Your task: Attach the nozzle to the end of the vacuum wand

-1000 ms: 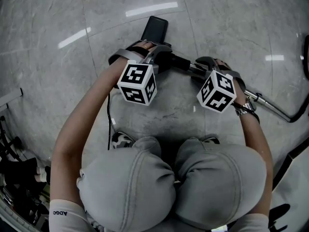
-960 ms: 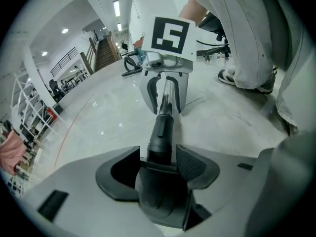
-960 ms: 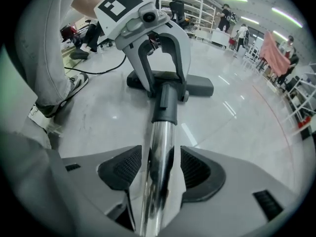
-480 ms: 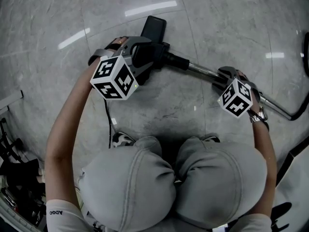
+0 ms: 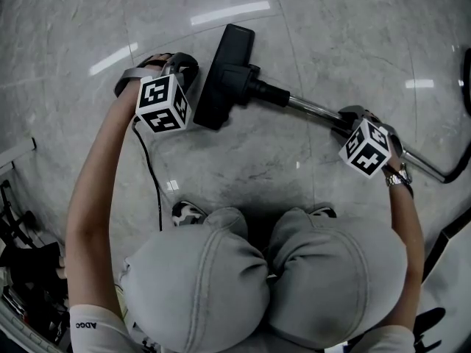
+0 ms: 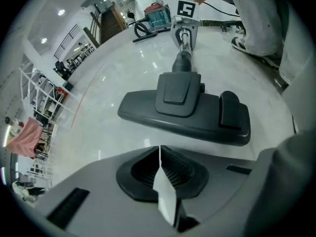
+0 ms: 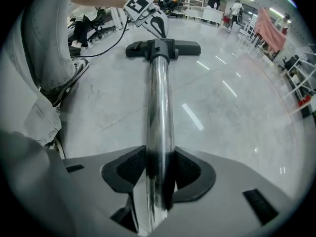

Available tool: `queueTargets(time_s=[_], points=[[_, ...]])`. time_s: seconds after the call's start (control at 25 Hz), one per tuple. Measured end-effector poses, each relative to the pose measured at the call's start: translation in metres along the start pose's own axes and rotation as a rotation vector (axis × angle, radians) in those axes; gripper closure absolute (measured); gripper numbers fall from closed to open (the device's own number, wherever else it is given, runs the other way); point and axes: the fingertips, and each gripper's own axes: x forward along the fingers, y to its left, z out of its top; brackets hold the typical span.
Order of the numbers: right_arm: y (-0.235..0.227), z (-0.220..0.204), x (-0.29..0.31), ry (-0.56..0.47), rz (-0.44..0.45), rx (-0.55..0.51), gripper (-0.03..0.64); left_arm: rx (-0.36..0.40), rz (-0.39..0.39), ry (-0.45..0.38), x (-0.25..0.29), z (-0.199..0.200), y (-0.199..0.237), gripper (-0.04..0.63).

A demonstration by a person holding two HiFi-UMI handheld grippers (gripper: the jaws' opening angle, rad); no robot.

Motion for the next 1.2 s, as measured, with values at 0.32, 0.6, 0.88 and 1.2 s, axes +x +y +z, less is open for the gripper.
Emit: queueTargets(time_s=[0.32,0.6,0.88,1.2], points=[[-0.002,0.001,-0.001,-0.004,-0.024,0.008,0.477,-0.001,-0.050,-0.020,0.015,0.014,-0.019,0.580],[-0.025,0.010,-0.014,-0.005,-0.074,0.012,0.479,-0.056,-0.020,-0.035,0.017,0.015,-0.021,0.586],[-0.022,0.011,-0.010,0.087,-0.036,-0.096,0.477,0.014,-0.046,-0.011,0.016,0.015,-0.021,0.587],[-0.019,0.011,-0.009,0.113,-0.012,-0.162,0.474,-0.016,-0.070,-0.018,0.016,0.014,-0.020,0.586]])
